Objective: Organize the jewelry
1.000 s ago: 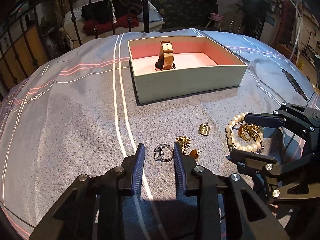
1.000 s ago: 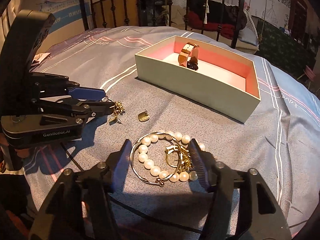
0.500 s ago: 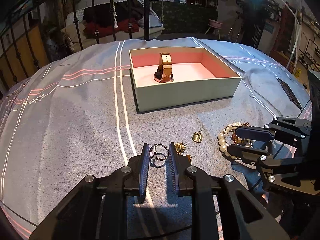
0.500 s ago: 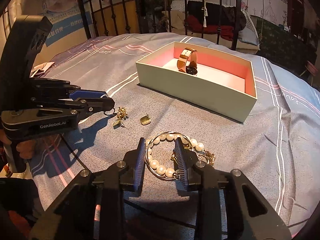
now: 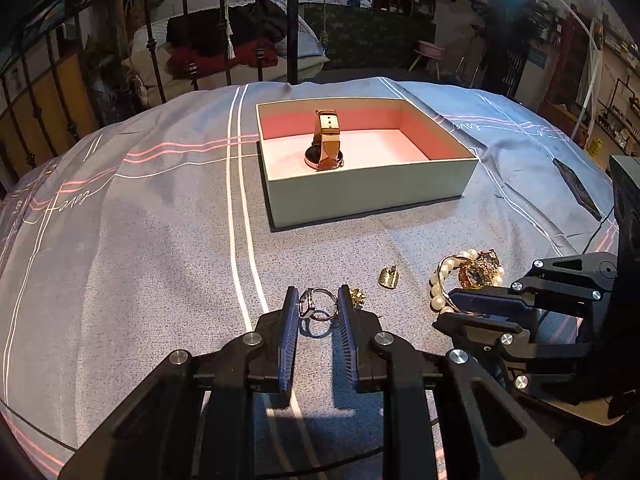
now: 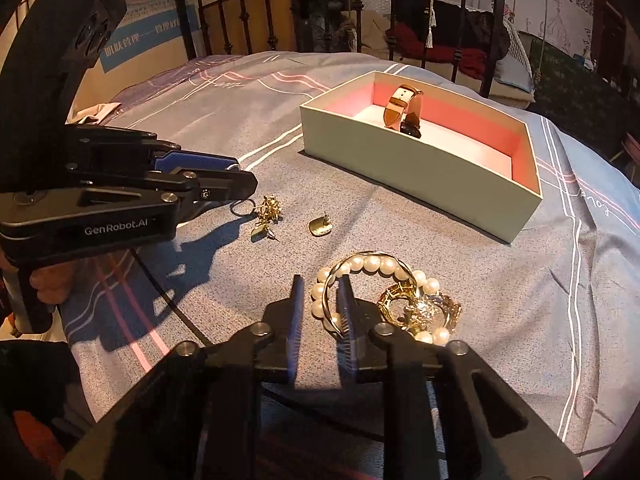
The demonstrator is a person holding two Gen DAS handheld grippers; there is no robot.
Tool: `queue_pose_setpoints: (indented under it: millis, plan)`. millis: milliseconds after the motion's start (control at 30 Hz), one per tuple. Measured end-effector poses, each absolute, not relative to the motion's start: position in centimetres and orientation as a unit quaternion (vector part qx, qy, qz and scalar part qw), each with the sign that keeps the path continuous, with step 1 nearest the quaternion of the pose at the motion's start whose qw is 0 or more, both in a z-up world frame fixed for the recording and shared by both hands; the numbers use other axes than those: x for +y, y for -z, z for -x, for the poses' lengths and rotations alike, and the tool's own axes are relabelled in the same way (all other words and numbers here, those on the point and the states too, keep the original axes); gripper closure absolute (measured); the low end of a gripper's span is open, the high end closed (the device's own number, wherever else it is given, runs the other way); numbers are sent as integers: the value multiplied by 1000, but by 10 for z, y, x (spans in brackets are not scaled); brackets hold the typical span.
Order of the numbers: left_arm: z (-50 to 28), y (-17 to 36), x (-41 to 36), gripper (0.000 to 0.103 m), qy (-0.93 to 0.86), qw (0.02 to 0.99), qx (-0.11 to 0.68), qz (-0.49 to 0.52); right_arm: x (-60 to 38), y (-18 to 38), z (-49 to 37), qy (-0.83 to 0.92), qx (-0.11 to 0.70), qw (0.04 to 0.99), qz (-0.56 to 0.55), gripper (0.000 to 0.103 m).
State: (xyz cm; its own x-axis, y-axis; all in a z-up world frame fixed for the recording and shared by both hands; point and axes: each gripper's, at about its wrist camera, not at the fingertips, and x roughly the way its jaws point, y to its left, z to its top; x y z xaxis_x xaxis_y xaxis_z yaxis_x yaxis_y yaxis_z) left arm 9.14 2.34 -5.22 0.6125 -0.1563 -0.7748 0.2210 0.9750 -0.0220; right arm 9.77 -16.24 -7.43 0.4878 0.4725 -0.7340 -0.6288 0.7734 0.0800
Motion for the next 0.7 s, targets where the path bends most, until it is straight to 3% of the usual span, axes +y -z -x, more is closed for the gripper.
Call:
queue_pose_setpoints:
  millis: [700]
  plan:
    - [-90,52,18,84,111,896,428,-37,-176,74,-99,-333,400,852,53,92]
